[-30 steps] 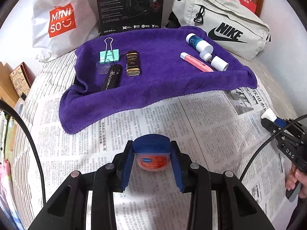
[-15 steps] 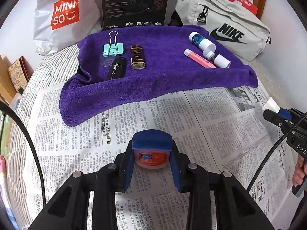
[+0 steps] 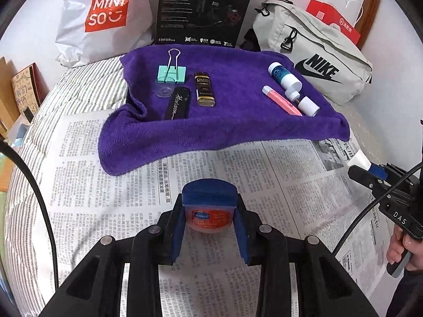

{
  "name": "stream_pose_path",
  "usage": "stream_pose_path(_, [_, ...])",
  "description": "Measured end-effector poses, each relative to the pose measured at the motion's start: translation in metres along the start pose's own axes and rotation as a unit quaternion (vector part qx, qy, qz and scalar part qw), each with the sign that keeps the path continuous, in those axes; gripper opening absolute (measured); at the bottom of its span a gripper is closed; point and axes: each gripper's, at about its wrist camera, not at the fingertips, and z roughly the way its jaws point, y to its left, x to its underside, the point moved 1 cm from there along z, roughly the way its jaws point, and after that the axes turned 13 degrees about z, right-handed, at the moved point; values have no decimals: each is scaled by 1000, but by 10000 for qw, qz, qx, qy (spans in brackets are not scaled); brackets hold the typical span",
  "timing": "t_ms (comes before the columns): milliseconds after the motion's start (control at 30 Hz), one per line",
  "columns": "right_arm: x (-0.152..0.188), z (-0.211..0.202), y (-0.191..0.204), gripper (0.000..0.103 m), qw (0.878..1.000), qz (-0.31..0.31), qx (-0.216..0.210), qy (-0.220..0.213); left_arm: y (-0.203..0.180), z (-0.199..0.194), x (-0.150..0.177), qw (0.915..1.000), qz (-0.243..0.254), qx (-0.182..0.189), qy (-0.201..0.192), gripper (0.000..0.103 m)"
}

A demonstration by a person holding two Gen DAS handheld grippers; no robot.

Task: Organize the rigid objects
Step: 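Carry the Vaseline jar and charger plug onto the purple towel with both tools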

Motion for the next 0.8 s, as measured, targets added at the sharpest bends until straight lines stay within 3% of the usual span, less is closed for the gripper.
stream_pose_path(800, [-75,16,9,28,9992,-198,-331,-129,17,-12,-66,9997,150,-116,-134,32])
